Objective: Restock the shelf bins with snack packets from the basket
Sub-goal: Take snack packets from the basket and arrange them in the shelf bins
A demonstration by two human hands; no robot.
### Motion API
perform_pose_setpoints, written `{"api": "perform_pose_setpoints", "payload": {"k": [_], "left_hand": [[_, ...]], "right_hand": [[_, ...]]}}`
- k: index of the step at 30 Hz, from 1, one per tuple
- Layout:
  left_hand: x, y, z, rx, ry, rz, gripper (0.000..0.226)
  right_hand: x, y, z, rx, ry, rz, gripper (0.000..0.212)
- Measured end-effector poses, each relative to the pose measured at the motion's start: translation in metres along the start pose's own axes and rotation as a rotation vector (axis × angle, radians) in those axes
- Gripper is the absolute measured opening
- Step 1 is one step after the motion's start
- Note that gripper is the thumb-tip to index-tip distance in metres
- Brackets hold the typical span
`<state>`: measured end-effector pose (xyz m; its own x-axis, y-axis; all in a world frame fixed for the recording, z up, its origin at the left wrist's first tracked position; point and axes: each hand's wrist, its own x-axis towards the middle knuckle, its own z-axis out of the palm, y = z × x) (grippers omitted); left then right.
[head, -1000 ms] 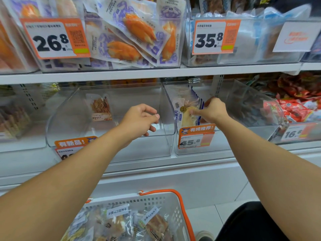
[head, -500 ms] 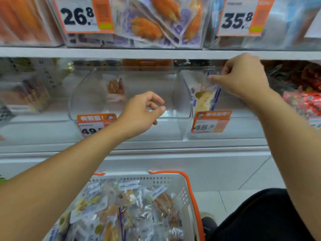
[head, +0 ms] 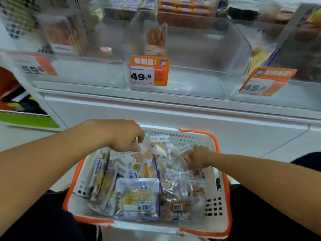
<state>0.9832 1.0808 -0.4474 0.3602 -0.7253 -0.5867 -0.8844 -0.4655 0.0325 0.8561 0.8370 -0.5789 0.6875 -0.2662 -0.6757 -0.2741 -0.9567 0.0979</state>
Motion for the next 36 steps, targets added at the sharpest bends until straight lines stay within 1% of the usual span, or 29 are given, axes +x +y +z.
{"api": "perform_pose_setpoints", "payload": {"k": [2, 3, 5, 6, 8, 9, 12, 13, 14, 15, 16, 17, 18, 19, 20, 21, 22, 23, 24, 25, 26, 27, 28, 29, 30, 31, 32, 34, 36], "left_hand": [[0.002, 0.004, -0.005, -0.039, 0.073, 0.044, 0.04], [0.002, 0.004, -0.006, -0.054, 0.06, 0.07, 0.04], [0.0, -0.001, -0.008, -0.075, 0.004, 0.1, 0.041], [-0.002, -0.005, -0.009, -0.089, -0.009, 0.1, 0.042], [-0.005, -0.017, -0.015, -0.119, 0.018, 0.079, 0.049], [-0.006, -0.023, -0.018, -0.15, 0.045, 0.057, 0.057], [-0.013, -0.04, -0.032, -0.306, 0.178, 0.01, 0.097], [-0.017, -0.044, -0.039, -0.376, 0.23, 0.015, 0.106], [-0.022, -0.046, -0.046, -0.46, 0.277, 0.031, 0.109], [-0.028, -0.048, -0.053, -0.549, 0.319, 0.062, 0.105], [-0.035, -0.05, -0.061, -0.638, 0.36, 0.107, 0.091], [-0.043, -0.054, -0.069, -0.718, 0.41, 0.155, 0.065], [-0.054, -0.057, -0.077, -0.797, 0.481, 0.19, 0.035], [-0.064, -0.064, -0.084, -0.901, 0.571, 0.191, 0.012], [-0.074, -0.074, -0.089, -1.022, 0.675, 0.161, 0.006], [-0.084, -0.086, -0.091, -1.154, 0.775, 0.112, 0.009], [-0.093, -0.098, -0.091, -1.29, 0.864, 0.073, 0.013], [-0.1, -0.108, -0.088, -1.402, 0.933, 0.045, 0.018], [-0.107, -0.115, -0.086, -1.495, 0.97, 0.022, 0.017], [-0.112, -0.122, -0.082, -1.554, 0.985, -0.007, 0.011], [-0.116, -0.126, -0.08, -1.591, 0.996, -0.042, 0.006], [-0.12, -0.133, -0.078, -1.605, 1.026, -0.111, 0.005], [-0.123, -0.144, -0.076, -1.612, 1.091, -0.2, 0.006], [-0.125, -0.159, -0.073, -1.569, 1.187, -0.318, 0.008], [-0.128, -0.174, -0.07, -1.473, 1.287, -0.445, 0.009], [-0.134, -0.186, -0.067, -1.362, 1.352, -0.569, 0.009], [-0.139, -0.196, -0.064, -1.283, 1.383, -0.655, 0.011], [-0.15, -0.204, -0.059, -1.191, 1.361, -0.73, 0.015], [-0.154, -0.209, -0.054, -1.042, 1.285, -0.771, 0.013]], "right_hand": [[0.01, 0.004, 0.008, 0.169, 0.049, 0.128, 0.071], [0.015, 0.002, 0.01, 0.235, 0.056, 0.152, 0.065], [0.026, -0.004, 0.011, 0.262, 0.064, 0.164, 0.035], [0.027, -0.009, 0.007, 0.269, 0.074, 0.164, 0.027], [0.02, -0.023, -0.016, 0.263, 0.108, 0.075, 0.035], [0.009, -0.029, -0.035, 0.276, 0.097, 0.02, 0.036], [-0.035, -0.043, -0.109, 0.387, 0.055, -0.16, 0.018], [-0.054, -0.046, -0.133, 0.389, 0.085, -0.236, 0.01], [-0.073, -0.05, -0.155, 0.389, 0.128, -0.309, 0.008], [-0.091, -0.054, -0.175, 0.404, 0.177, -0.38, 0.01], [-0.108, -0.059, -0.195, 0.44, 0.232, -0.457, 0.014], [-0.124, -0.066, -0.213, 0.507, 0.302, -0.536, 0.018], [-0.137, -0.072, -0.231, 0.617, 0.399, -0.593, 0.024], [-0.145, -0.077, -0.247, 0.766, 0.498, -0.63, 0.031], [-0.147, -0.081, -0.262, 0.928, 0.555, -0.669, 0.036], [-0.148, -0.087, -0.274, 1.072, 0.533, -0.723, 0.039], [-0.144, -0.095, -0.283, 1.179, 0.445, -0.787, 0.039], [-0.139, -0.105, -0.288, 1.219, 0.347, -0.836, 0.037], [-0.133, -0.117, -0.292, 1.205, 0.289, -0.857, 0.034], [-0.124, -0.132, -0.296, 1.162, 0.295, -0.853, 0.031], [-0.117, -0.146, -0.3, 1.117, 0.342, -0.847, 0.026], [-0.109, -0.16, -0.307, 1.068, 0.431, -0.847, 0.02], [-0.1, -0.173, -0.316, 0.991, 0.562, -0.84, 0.013], [-0.092, -0.185, -0.328, 0.863, 0.723, -0.826, 0.015], [-0.081, -0.195, -0.342, 0.698, 0.875, -0.796, 0.024], [-0.069, -0.206, -0.356, 0.548, 0.955, -0.767, 0.031], [-0.055, -0.217, -0.368, 0.44, 0.967, -0.724, 0.032], [-0.023, -0.236, -0.388, 0.331, 0.892, -0.617, 0.021], [0.009, -0.256, -0.399, 0.361, 0.796, -0.533, 0.017]]}}
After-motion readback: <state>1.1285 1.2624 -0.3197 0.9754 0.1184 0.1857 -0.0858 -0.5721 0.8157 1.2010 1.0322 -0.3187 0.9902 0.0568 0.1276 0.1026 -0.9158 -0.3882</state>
